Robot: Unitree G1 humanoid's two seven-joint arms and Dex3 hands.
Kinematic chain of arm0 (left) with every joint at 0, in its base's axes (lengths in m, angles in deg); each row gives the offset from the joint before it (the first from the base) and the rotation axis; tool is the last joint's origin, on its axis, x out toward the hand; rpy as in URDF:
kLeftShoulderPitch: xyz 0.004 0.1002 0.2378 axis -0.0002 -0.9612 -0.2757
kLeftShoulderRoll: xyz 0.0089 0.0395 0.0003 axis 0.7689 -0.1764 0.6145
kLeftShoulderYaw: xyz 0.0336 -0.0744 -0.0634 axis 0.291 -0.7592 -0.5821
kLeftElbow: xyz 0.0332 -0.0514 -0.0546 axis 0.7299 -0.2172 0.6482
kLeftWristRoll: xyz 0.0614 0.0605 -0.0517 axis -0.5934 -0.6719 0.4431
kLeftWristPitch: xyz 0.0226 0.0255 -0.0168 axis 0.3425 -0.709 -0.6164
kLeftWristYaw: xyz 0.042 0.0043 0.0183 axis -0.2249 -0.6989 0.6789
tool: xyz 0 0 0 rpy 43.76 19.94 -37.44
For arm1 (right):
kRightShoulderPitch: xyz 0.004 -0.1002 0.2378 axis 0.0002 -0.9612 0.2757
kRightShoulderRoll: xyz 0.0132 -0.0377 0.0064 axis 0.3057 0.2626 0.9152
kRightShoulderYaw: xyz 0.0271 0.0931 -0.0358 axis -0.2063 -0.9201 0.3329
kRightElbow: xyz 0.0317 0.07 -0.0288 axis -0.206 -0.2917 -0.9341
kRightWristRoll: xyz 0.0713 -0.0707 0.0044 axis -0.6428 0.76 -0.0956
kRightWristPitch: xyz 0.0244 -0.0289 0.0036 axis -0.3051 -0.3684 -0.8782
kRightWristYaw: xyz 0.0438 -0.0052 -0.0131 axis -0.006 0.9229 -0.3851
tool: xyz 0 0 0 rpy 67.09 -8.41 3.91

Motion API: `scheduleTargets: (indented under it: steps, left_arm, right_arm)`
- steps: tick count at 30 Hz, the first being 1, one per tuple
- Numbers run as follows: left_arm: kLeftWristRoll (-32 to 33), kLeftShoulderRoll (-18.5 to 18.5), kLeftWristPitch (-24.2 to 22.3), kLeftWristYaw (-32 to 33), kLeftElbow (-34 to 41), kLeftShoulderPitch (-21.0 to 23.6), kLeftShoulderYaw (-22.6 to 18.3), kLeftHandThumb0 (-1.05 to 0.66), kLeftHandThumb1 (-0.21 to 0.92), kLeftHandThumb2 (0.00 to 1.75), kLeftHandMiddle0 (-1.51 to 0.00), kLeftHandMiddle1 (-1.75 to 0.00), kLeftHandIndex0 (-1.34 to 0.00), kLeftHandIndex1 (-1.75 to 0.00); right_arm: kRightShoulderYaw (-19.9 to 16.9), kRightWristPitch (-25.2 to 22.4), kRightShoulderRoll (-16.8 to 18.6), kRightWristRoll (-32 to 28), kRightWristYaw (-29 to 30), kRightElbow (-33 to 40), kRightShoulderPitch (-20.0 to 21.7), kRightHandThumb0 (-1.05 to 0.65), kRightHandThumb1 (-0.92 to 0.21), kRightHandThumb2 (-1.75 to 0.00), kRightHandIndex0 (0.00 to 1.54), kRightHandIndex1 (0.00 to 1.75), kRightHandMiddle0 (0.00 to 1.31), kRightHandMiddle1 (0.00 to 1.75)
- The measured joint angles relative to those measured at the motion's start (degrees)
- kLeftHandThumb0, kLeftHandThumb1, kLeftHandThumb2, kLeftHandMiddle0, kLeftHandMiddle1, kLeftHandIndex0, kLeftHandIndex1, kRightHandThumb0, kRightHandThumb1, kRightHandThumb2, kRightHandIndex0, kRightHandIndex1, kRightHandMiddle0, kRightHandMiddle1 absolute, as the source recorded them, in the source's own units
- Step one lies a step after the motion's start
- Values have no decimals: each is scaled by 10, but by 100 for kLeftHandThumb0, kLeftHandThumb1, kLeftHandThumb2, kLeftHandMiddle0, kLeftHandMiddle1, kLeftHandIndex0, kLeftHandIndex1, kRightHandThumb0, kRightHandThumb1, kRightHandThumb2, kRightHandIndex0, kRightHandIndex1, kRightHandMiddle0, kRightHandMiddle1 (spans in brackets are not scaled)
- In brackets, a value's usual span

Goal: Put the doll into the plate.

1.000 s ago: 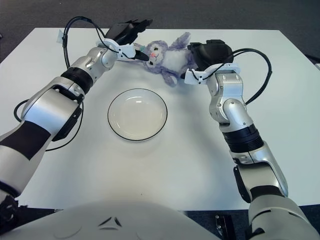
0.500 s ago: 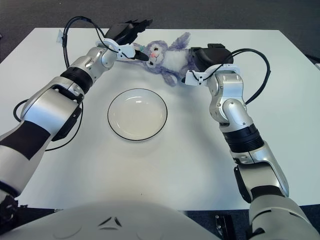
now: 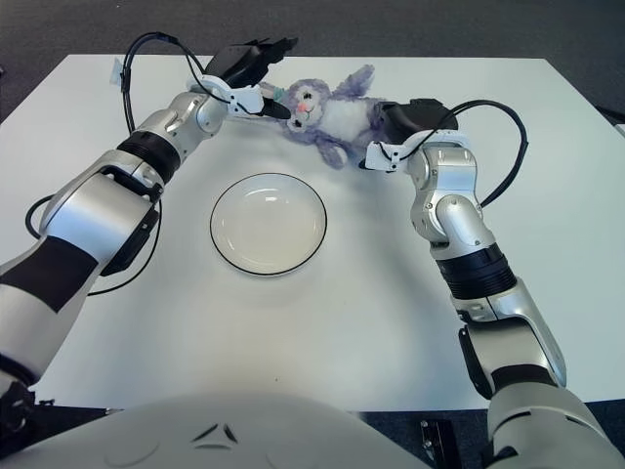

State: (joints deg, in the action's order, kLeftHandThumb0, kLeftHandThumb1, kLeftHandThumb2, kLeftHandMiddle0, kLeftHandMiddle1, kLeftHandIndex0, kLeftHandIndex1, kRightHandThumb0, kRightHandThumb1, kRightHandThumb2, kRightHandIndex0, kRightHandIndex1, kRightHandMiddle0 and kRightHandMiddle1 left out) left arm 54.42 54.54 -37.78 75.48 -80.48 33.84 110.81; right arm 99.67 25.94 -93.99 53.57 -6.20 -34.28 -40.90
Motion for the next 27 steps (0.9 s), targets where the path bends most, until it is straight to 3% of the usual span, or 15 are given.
scheduleTargets:
  steps: [17, 26, 27]
  left_arm:
    - [14, 4, 15, 0, 2, -6, -20, -71, 86, 0, -33, 0, -38, -2]
    - [14, 4, 28, 1, 2, -9, -25, -72, 87, 0, -34, 0, -40, -3]
    - [14, 4, 29, 2, 2, -9, -26, -72, 87, 0, -34, 0, -40, -3]
  right_arm:
    - [29, -12, 5, 4, 51, -97, 8, -78, -92, -39, 22, 2, 33, 3]
    - [48, -20, 17, 9, 108, -151, 17, -73, -92, -42, 30, 3, 51, 10]
    - [50, -21, 17, 9, 112, -153, 17, -70, -92, -40, 37, 4, 56, 12]
